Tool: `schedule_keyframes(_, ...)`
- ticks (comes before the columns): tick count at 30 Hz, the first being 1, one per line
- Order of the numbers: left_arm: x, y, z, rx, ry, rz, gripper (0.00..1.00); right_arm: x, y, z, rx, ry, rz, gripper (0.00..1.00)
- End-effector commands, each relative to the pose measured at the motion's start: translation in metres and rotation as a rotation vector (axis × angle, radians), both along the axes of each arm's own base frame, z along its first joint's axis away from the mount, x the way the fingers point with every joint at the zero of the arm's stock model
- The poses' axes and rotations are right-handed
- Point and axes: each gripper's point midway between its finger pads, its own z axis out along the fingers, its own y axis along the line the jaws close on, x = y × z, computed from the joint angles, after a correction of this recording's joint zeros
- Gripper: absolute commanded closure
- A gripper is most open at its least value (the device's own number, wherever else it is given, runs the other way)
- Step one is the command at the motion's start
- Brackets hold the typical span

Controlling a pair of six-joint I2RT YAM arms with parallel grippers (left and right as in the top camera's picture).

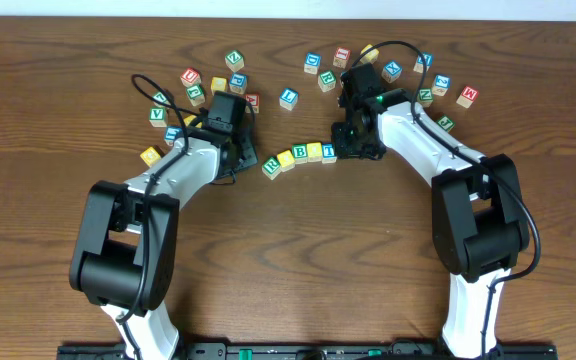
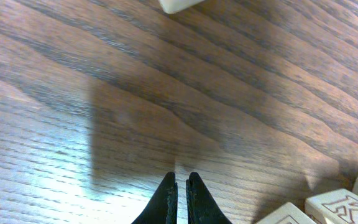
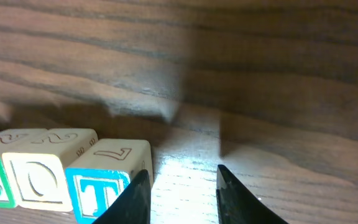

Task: Spell out ROBOT

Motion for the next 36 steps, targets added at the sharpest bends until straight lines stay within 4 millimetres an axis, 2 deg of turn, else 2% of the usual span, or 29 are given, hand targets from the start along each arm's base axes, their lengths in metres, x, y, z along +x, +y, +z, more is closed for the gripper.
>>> schedule_keyframes(1,-0.002,0.002,0.000,0.003,0.006,0.028,0.92,0.012,0.002,0.025,0.010,-0.053,0.038,0.69)
schedule_keyframes(4,-0.001,0.005,0.000,0.011,0.003,0.035,0.93,0.016,0.004,0.044,0.002,-0.062,0.080,0.68)
schedule_keyframes(7,0.002,0.017,0.005,0.026,-0.007,0.063,0.93,0.017,0.009,0.060,-0.010,-0.073,0.132,0.65)
schedule_keyframes(10,0.002,0.029,0.020,0.022,-0.019,0.091,0.92,0.020,0.014,0.070,-0.006,-0.092,0.149,0.62)
schedule_keyframes(13,0.001,0.032,0.039,0.014,-0.048,0.099,0.93,0.028,0.019,0.073,0.013,-0.123,0.150,0.60)
schedule_keyframes(17,-0.001,0.034,0.062,0.006,-0.088,0.106,0.93,0.029,0.043,0.078,0.112,-0.142,0.189,0.61)
schedule_keyframes(24,-0.013,0.071,0.089,0.092,-0.116,0.258,0.92,0.002,0.086,0.067,0.140,-0.089,0.275,0.70)
schedule_keyframes(28,-0.020,0.085,0.087,0.087,-0.085,0.333,0.93,-0.008,0.105,0.059,0.140,-0.080,0.318,0.78)
schedule_keyframes(36,-0.026,0.112,0.084,0.095,-0.051,0.410,0.93,-0.050,0.133,0.047,0.111,0.005,0.404,0.91)
